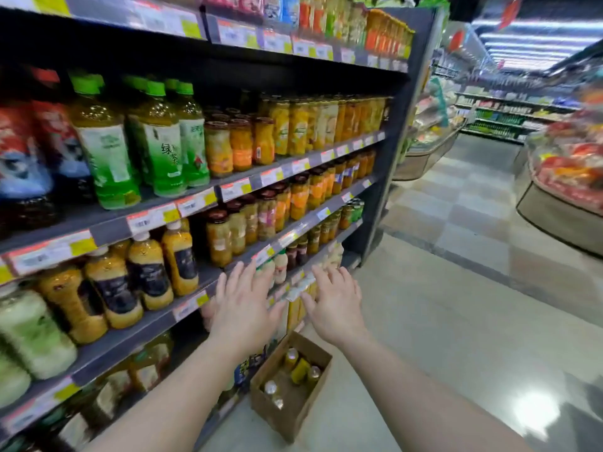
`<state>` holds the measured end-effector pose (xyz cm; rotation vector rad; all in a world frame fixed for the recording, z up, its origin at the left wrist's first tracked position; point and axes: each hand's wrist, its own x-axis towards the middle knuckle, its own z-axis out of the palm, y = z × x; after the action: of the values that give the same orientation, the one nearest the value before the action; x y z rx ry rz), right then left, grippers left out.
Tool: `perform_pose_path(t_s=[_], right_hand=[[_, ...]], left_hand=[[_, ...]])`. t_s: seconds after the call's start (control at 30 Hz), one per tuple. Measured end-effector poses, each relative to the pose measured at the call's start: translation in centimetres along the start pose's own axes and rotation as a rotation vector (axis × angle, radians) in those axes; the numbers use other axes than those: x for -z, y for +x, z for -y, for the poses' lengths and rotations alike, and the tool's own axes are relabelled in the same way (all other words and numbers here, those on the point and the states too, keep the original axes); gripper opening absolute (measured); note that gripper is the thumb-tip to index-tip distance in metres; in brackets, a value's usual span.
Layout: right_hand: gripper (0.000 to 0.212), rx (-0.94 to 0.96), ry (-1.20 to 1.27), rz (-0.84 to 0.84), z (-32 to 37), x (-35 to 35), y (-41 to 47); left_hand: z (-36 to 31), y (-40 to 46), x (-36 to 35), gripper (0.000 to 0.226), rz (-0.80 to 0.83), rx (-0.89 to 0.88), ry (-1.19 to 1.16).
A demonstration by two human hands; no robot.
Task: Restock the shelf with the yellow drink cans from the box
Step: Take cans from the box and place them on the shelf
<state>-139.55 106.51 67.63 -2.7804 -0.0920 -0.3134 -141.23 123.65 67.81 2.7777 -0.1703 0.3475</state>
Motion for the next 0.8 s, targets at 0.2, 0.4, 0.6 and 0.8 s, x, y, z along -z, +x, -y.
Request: perform_pose_path(t_s=[0.2, 0.4, 0.6, 0.8], right_hand=[[0.059, 0.077, 0.036, 0.033, -6.7, -4.3, 9.4], [0.059, 0.254, 0.054, 0.126, -14.0, -8.8, 18.1], [0.059, 0.36, 0.04, 0.242, -18.3, -14.1, 24.2], [0.058, 0.358, 0.1, 0.334, -21.2, -22.8, 26.5]], left_hand=[[-1.8, 8.7, -6.2, 0.064, -0.013, 0.057, 0.003], [-4.3, 15.6, -13.7, 0.068, -0.079, 0.244, 0.036], [-5.1, 19.1, -19.5, 0.071, -0.078, 0.405, 0.021], [-1.5, 20.5, -27.0, 0.065, -0.021, 0.448, 0.016]])
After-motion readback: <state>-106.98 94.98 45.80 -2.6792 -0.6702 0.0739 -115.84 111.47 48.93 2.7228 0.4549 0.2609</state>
